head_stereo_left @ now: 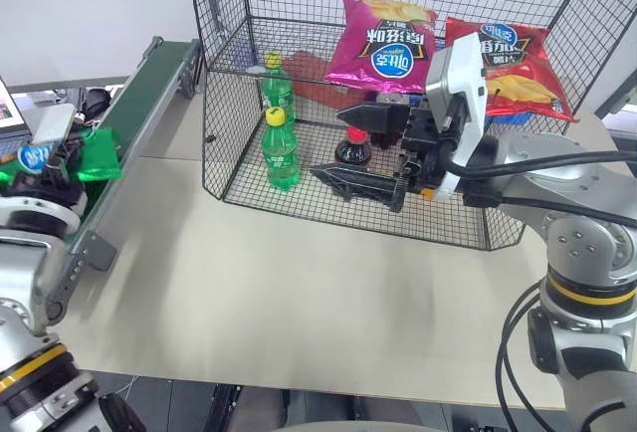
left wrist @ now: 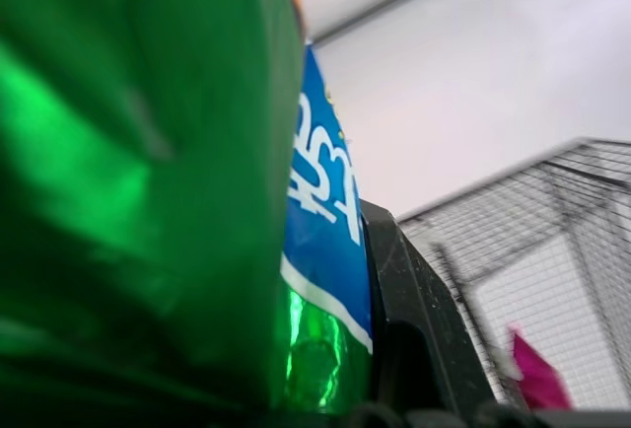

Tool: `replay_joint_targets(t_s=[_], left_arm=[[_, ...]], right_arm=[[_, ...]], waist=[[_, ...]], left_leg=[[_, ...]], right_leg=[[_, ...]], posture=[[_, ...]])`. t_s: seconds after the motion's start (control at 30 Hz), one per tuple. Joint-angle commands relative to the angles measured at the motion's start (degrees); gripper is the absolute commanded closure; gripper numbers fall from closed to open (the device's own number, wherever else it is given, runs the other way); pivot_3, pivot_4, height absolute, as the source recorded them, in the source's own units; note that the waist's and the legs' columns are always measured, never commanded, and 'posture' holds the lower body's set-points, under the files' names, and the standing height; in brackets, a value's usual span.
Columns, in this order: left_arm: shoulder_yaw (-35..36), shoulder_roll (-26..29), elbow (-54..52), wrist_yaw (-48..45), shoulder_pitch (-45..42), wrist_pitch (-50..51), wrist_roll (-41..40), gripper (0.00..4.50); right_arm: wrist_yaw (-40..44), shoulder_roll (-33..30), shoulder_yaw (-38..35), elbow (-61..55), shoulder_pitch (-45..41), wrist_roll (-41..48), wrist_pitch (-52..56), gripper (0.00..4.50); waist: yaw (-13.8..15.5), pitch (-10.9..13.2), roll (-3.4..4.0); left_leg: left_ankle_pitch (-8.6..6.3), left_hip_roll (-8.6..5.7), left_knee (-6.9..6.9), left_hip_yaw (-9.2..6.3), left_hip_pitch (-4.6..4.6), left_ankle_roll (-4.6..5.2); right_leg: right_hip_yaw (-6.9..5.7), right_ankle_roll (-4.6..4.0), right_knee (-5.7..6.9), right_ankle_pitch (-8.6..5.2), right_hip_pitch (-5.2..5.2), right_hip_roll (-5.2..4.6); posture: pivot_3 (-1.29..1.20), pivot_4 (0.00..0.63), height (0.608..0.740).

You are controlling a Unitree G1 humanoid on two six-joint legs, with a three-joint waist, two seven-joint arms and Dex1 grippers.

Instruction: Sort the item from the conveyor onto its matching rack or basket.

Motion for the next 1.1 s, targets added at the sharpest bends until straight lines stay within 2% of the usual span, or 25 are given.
replay_joint_targets(t_s=[0.03, 0.17, 0.23, 0.33, 0.47, 0.57, 0.83, 0.93, 1.1], left_arm=[[-1.04, 5.52, -3.98, -4.59, -1.57, 4.26, -7.52, 4.47], [-4.87, 11.35, -5.20, -6.33, -2.86, 8.38, -16.24, 4.47], [-7.56, 13.03, -6.20, -7.76, -4.81, 10.42, -17.72, 4.47], [-12.69, 13.62, -7.14, -9.57, -10.25, 12.04, -17.87, 4.47], [-20.55, 12.28, -3.87, -9.75, -21.81, 10.52, -17.01, 4.47], [-24.49, 9.97, 0.31, -13.58, -28.70, 9.78, -10.66, 4.47], [-32.74, -0.47, 16.67, -32.92, -43.56, -0.08, 15.99, 4.47], [-34.65, -4.20, 22.31, -39.41, -46.87, -5.16, 24.66, 4.47], [-34.19, -8.15, 28.46, -44.79, -48.28, -9.29, 32.97, 4.47]], right_arm=[[0.13, -1.18, -2.69, -0.97, -1.82, 1.12, -1.30, 0.00], [-0.84, -0.81, -4.08, -1.24, -2.29, 2.95, -1.18, 0.00], [-1.28, -0.70, -4.52, -1.39, -2.27, 2.95, -1.60, 0.00], [-2.75, -0.55, -4.97, -1.68, -2.26, 2.66, -1.99, 0.00], [-5.93, -0.16, -5.08, -3.14, -1.01, 1.89, -2.09, 0.00], [-8.46, 0.58, -5.14, -3.82, -0.27, 1.56, -2.27, 0.00], [-12.99, 0.87, -5.87, -6.31, 2.38, 0.35, -2.54, 0.00], [-14.94, 0.75, -6.39, -7.71, 2.75, 1.37, -1.40, 0.00], [-16.71, 0.26, -6.46, -8.97, 3.19, 2.52, -0.87, 0.00]], waist=[[0.05, 0.01, 0.01], [0.01, 0.03, 0.03], [-0.02, 0.04, 0.05], [0.12, 0.04, 0.04], [0.41, 0.06, 0.03], [0.25, 0.07, 0.05], [0.33, 0.09, 0.08], [0.35, 0.09, 0.08], [0.15, 0.09, 0.08]], left_leg=[[0.00, -0.01, -0.01, 0.00, 0.01, 0.00], [0.00, 0.00, -0.06, 0.01, 0.03, 0.00], [0.01, 0.01, -0.09, 0.01, 0.06, -0.01], [0.04, 0.00, -0.11, 0.01, 0.06, -0.06], [0.04, -0.05, -0.12, 0.02, -0.04, -0.07], [0.05, -0.08, -0.14, 0.05, -0.04, -0.08], [0.20, -0.11, -0.23, 0.15, -0.12, -0.31], [0.23, -0.12, -0.27, 0.20, -0.21, -0.35], [0.25, -0.10, -0.29, 0.24, -0.32, -0.37]], right_leg=[[0.00, 0.00, 0.00, 0.00, 0.00, -0.02], [0.01, 0.00, -0.01, 0.00, -0.01, -0.02], [0.02, 0.00, -0.01, 0.00, -0.01, -0.01], [0.02, 0.01, -0.01, -0.01, -0.01, 0.04], [0.02, 0.01, -0.10, -0.01, -0.04, 0.06], [0.04, 0.01, -0.08, -0.01, -0.08, 0.06], [0.09, 0.01, -0.05, -0.01, -0.27, 0.25], [0.12, 0.01, -0.03, -0.01, -0.40, 0.24], [0.17, 0.01, 0.02, 0.00, -0.54, 0.25]], posture=[[0.00, 0.150, 0.740], [0.00, 0.150, 0.740], [0.00, 0.150, 0.740], [0.00, 0.150, 0.740], [0.00, 0.150, 0.740], [0.00, 0.150, 0.740], [0.00, 0.150, 0.740], [0.00, 0.150, 0.740], [0.00, 0.150, 0.740]])
